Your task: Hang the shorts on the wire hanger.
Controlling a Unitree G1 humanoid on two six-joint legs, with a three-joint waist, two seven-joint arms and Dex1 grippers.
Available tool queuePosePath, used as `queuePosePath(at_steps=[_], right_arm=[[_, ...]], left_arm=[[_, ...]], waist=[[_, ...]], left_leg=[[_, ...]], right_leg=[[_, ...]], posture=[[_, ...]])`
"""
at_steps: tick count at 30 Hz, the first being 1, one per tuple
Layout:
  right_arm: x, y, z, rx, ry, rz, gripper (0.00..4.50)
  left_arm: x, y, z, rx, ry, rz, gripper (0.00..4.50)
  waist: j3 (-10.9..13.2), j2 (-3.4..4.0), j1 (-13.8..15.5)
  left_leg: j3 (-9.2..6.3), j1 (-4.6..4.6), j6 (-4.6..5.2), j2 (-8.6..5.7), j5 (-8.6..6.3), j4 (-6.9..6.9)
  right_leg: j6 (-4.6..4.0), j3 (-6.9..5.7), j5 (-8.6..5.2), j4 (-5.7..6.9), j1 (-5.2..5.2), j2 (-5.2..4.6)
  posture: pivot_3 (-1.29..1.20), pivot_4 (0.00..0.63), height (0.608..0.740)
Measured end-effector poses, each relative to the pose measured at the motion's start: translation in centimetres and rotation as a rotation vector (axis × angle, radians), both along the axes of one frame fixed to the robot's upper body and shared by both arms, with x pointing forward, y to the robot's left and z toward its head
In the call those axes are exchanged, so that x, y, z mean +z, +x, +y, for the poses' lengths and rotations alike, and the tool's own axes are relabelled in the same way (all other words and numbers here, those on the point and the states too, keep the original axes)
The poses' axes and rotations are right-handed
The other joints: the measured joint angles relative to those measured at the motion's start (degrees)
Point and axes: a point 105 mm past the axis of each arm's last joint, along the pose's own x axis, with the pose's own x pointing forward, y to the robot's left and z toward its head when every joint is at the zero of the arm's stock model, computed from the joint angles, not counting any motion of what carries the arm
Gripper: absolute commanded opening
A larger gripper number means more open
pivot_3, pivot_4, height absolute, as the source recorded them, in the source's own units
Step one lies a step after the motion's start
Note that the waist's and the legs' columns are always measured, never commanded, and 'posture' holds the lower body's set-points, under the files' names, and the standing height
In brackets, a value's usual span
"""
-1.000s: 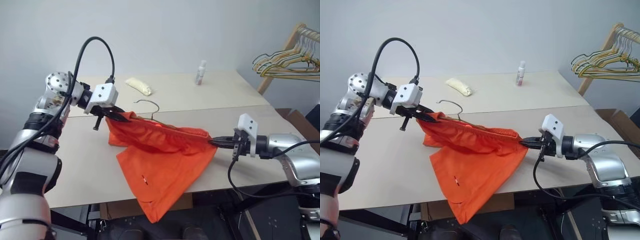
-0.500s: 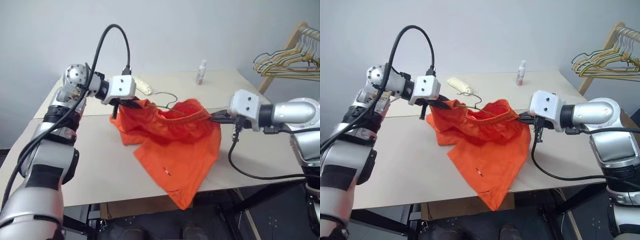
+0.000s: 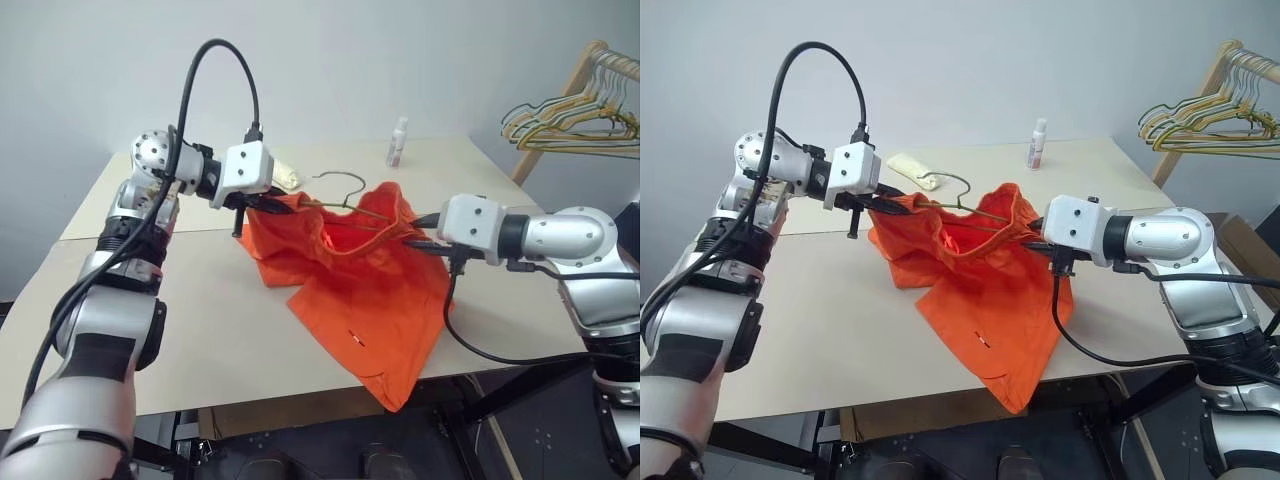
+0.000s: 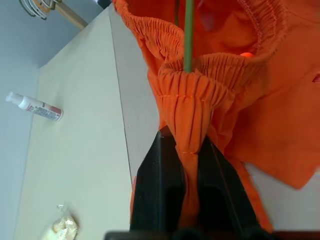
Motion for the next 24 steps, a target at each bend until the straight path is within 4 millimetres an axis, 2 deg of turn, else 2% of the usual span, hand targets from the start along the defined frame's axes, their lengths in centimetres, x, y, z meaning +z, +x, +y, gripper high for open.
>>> queuePosePath(at_steps=[6, 11, 22, 24], right_arm=[[-0.5, 0.6, 0.5, -0.017, 0.054, 0.006, 1.98], [-1.0, 0.4, 0.6, -0.01, 0.085, 0.055, 1.98], [-2.2, 0.4, 0.8, 0.005, 0.104, 0.151, 1.98], [-2.2, 0.4, 0.8, 0.01, 0.112, 0.185, 1.61]], left_arm=[[0.0, -0.3, 0.0, -0.008, -0.004, 0.007, 0.0], [-0.8, -0.6, 0.2, -0.02, -0.018, 0.038, 0.0], [0.1, -2.2, -1.5, -0.152, -0.088, 0.055, 0.0], [0.0, -2.2, -1.5, -0.15, -0.083, 0.05, 0.0]], waist=[[0.0, 0.0, -0.3], [0.0, 0.0, -0.5], [0.0, 0.01, -1.1], [0.0, 0.01, -1.1]], left_leg=[[-0.01, 0.0, -0.04, 0.0, 0.02, -0.01], [-0.03, 0.0, -0.04, 0.0, 0.03, 0.0], [-0.02, 0.03, -0.04, -0.01, 0.03, 0.01], [-0.03, 0.03, -0.05, 0.0, 0.03, 0.01]], right_leg=[[0.0, 0.0, 0.0, 0.01, 0.0, 0.0], [0.0, -0.01, 0.0, 0.01, 0.01, 0.0], [0.0, 0.01, 0.0, 0.04, 0.02, -0.01], [0.0, 0.01, 0.0, 0.04, 0.02, -0.01]], posture=[[-0.03, 0.0, 0.74], [-0.04, 0.0, 0.74], [-0.04, 0.0, 0.74], [-0.04, 0.0, 0.74]])
